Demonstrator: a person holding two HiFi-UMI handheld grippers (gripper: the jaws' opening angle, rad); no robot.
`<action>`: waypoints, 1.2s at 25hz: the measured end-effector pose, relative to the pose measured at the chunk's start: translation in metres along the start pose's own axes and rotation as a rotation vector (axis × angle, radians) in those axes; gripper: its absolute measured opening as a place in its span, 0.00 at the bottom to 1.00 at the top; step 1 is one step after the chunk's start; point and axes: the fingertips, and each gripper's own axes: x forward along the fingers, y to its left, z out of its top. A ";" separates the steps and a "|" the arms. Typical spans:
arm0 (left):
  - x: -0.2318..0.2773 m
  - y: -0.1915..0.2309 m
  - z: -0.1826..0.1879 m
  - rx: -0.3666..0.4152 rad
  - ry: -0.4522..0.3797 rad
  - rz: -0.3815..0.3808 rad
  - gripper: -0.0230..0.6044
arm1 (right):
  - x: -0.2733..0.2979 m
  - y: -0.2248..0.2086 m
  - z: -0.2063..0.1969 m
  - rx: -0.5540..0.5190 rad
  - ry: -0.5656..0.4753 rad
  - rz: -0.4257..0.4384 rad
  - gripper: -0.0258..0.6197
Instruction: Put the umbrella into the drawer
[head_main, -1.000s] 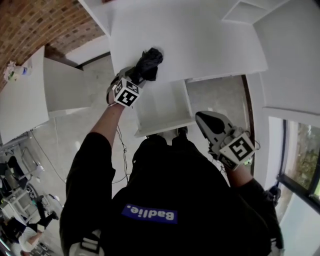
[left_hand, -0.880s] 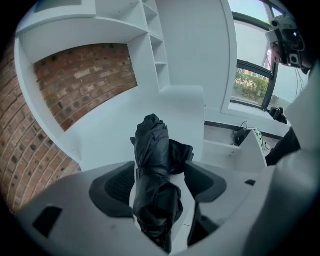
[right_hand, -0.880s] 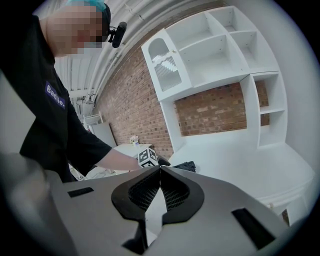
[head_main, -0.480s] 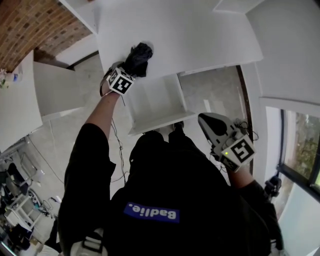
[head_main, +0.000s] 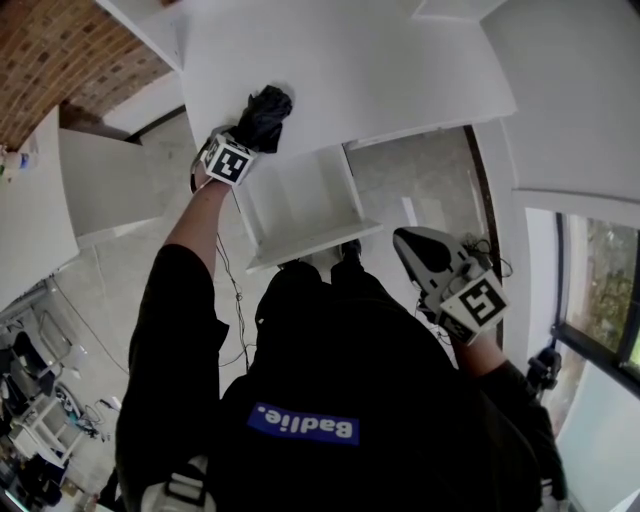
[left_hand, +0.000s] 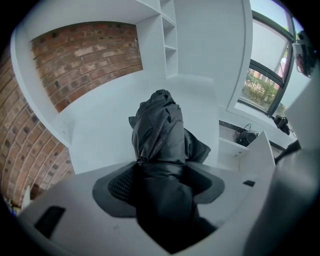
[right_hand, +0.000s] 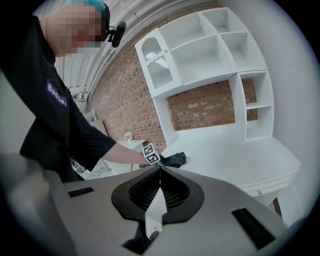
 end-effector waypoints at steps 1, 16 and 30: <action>-0.001 -0.002 -0.001 -0.012 0.004 0.000 0.48 | -0.002 0.001 0.000 -0.002 -0.001 0.001 0.09; -0.053 -0.097 0.014 -0.020 -0.133 -0.100 0.47 | -0.015 0.004 0.011 -0.035 -0.041 0.046 0.09; 0.003 -0.203 -0.035 0.038 -0.035 -0.245 0.46 | -0.033 -0.024 -0.009 -0.008 0.007 0.021 0.09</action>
